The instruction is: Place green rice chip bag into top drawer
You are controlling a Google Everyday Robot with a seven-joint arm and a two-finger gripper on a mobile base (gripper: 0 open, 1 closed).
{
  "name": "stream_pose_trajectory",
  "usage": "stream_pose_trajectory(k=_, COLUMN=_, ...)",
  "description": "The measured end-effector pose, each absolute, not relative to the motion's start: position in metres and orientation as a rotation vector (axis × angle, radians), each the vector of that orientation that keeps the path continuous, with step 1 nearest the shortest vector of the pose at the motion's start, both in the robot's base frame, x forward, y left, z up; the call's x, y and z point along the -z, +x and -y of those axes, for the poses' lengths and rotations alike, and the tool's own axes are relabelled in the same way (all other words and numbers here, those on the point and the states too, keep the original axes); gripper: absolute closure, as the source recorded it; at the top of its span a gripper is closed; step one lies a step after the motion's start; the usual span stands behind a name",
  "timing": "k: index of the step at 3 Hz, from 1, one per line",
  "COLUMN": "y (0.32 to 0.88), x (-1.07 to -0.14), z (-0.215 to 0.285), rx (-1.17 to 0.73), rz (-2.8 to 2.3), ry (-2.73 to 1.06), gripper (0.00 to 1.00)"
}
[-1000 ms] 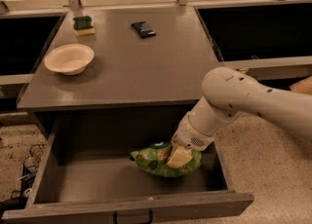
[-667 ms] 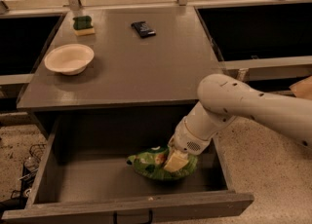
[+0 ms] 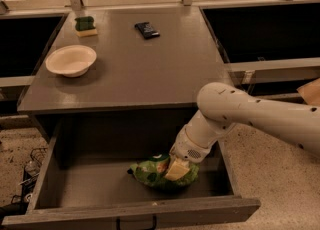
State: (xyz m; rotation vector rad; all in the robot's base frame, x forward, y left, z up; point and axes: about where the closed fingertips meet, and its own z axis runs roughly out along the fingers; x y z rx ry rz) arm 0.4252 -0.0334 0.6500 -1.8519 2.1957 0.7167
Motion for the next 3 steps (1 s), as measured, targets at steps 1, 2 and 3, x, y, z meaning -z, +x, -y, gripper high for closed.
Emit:
stream_pose_trajectory(k=1, y=0.4249, x=-0.6459, z=0.0311, rx=-0.729, rz=-2.2, ry=-1.855, gripper=1.0)
stream_pose_trajectory(k=2, y=0.4249, x=-0.6459, z=0.0311, rx=-0.729, rz=-2.2, ry=-1.855, gripper=0.82)
stream_pose_trajectory(k=3, y=0.4249, x=-0.6459, z=0.0311, rx=-0.729, rz=-2.2, ry=-1.855, gripper=0.58)
